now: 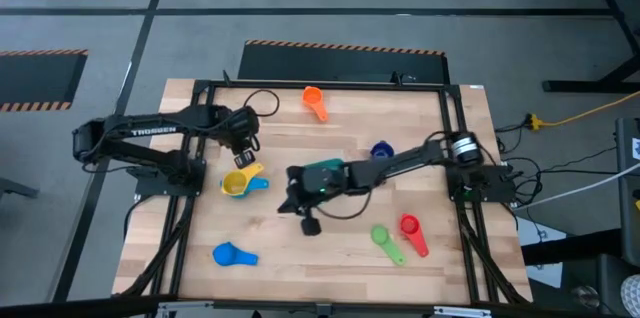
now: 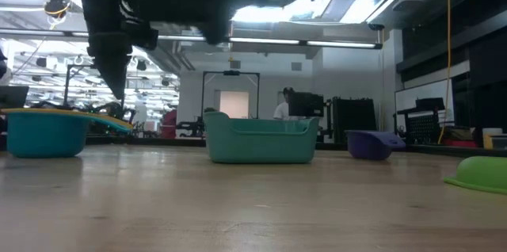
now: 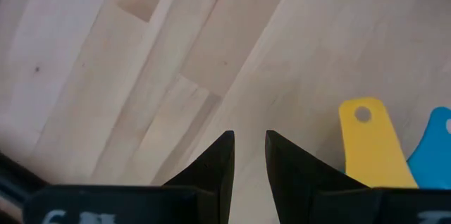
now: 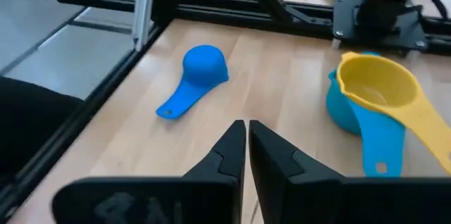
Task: Nest measuring cups in basket
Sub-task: Stack the yellow measuring cup on top of the light blue measuring cup
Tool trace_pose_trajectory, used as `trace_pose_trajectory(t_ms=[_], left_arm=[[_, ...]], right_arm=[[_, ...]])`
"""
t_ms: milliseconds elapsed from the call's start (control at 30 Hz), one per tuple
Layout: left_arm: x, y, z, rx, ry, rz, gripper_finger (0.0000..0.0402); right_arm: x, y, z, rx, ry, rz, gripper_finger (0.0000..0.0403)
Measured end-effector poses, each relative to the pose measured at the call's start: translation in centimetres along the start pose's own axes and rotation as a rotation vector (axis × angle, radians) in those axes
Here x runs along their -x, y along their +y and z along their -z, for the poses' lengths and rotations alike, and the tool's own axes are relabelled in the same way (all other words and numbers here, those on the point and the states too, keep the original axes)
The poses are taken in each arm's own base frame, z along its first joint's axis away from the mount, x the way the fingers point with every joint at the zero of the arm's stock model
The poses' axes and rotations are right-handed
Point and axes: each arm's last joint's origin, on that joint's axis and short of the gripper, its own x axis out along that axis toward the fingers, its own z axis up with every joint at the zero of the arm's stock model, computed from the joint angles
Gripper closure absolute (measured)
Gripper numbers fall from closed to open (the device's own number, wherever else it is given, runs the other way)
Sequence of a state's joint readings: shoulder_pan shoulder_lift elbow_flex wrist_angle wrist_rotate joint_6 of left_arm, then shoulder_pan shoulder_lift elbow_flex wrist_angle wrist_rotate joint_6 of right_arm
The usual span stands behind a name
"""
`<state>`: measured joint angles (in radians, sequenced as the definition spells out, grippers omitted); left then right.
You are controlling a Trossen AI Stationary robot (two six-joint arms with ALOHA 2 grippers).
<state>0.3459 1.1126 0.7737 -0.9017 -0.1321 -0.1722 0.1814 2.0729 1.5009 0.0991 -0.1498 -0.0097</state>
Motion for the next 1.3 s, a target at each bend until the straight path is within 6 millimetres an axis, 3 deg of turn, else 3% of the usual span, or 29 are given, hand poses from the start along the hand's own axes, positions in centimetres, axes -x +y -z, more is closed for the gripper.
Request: trace_pose_trajectory(t_ms=[367, 600, 800, 1300], left_arm=[[-1.8, 0.7, 0.6, 0.027, -0.003, 0.055, 0.0327], [-2.2, 0.7, 0.7, 0.046, -0.008, 0.093, 0.0328], [-3.0, 0.6, 1.3, 0.074, 0.004, 0.139, 0.034], [-4.9, 0.3, 2.6, 0.126, 0.012, 0.223, 0.0371]], right_arm=[[-5.4, -1.2, 0.5, 0.161, 0.059, 0.083, 0.0378], [-7.6, -2.8, 2.4, 0.188, 0.102, 0.118, 0.0379], [-7.9, -4.1, 3.4, 0.171, 0.141, 0.133, 0.0379], [-7.2, -7.2, 3.7, 0.135, 0.162, 0.182, 0.0379]])
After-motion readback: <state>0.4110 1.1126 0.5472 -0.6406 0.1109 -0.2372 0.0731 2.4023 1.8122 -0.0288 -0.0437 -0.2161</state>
